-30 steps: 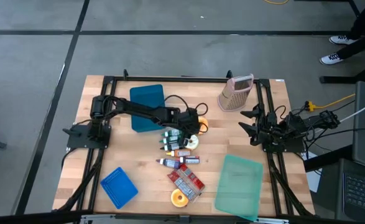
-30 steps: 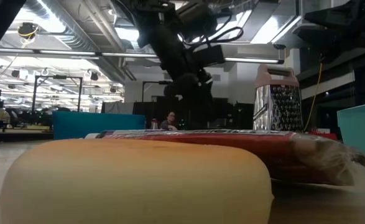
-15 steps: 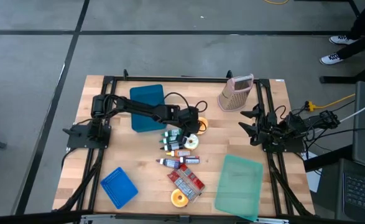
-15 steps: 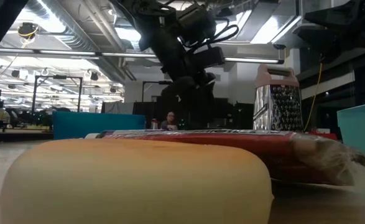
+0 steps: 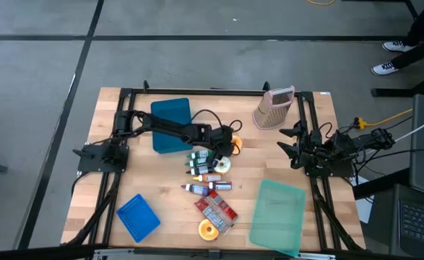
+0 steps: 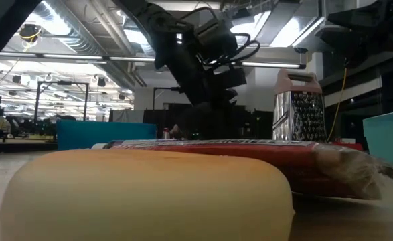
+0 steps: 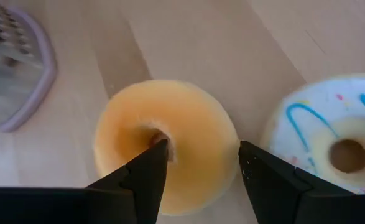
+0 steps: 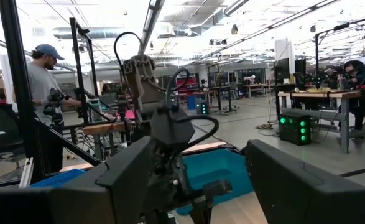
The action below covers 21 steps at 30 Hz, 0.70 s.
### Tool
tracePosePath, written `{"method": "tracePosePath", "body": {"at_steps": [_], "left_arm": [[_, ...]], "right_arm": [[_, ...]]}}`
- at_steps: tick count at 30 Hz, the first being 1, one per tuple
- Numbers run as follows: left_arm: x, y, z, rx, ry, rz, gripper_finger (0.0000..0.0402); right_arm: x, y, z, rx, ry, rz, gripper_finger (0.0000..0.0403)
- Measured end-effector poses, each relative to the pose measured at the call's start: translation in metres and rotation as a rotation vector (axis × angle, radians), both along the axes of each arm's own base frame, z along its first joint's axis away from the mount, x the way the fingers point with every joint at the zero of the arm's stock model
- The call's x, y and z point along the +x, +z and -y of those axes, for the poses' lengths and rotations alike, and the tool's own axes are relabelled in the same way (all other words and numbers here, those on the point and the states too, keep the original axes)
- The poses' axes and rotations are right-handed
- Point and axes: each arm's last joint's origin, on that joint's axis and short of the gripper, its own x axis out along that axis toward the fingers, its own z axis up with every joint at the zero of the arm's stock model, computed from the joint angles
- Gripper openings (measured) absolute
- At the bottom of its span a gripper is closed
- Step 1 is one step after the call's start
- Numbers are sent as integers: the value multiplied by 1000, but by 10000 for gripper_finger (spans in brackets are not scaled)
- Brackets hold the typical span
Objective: Pick & Place Food Item
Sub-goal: Put the top orange donut into the blue bin
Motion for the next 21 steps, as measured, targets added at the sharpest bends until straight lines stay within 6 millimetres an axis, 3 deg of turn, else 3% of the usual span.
{"method": "tracePosePath", "body": {"at_steps": [15,21], "left_arm": [[0,-18,-22,-20,58,-34,189],[1,-18,-17,27,66,-37,112]], "right_arm": [[0,0,0,0,0,0,254],[0,0,0,0,0,0,254]]}}
